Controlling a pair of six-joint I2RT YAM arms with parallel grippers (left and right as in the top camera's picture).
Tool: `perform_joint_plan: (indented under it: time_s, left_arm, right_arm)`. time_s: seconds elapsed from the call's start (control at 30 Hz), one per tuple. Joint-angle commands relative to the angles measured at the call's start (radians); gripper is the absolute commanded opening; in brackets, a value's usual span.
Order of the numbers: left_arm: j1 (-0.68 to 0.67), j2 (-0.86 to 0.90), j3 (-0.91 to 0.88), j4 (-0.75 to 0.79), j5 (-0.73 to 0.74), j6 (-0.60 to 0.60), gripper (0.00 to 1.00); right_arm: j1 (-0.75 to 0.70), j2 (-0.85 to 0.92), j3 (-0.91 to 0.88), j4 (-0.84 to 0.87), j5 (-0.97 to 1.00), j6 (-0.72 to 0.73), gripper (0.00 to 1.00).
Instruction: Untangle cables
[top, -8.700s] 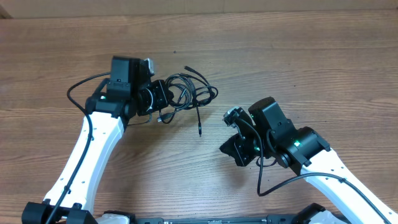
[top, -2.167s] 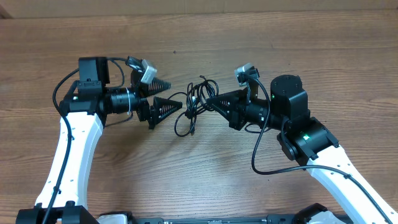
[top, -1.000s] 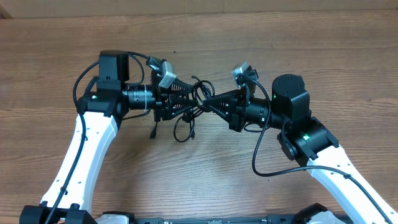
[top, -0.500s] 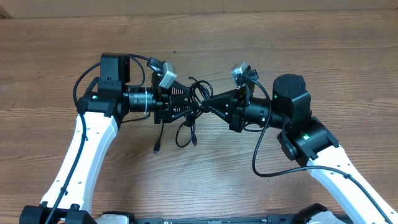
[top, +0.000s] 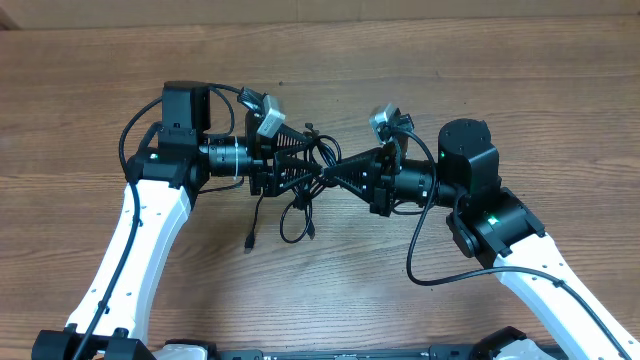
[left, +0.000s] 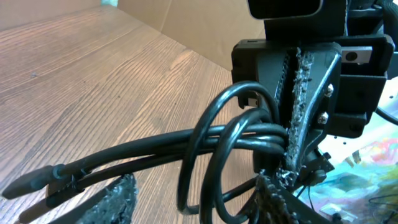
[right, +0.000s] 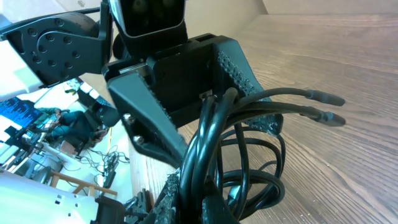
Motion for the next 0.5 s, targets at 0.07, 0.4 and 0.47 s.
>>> perform_joint_plan:
  time_s: [0.07, 0.4, 0.47]
  left_arm:
    - [-0.01, -0.023, 0.021, 0.011, 0.013, -0.021, 0.48]
    - [-0.027, -0.023, 0.021, 0.011, 0.012, -0.021, 0.14]
    - [-0.032, -0.023, 0.021, 0.011, 0.012, -0.021, 0.07]
  right_arm:
    - [-0.003, -0.001, 0.015, 0.005, -0.047, -0.004, 0.04]
    - [-0.001, -0.001, 0.015, 0.004, -0.055, -0.004, 0.04]
    - [-0.001, -0.001, 0.015, 0.004, -0.054, -0.004, 0.04]
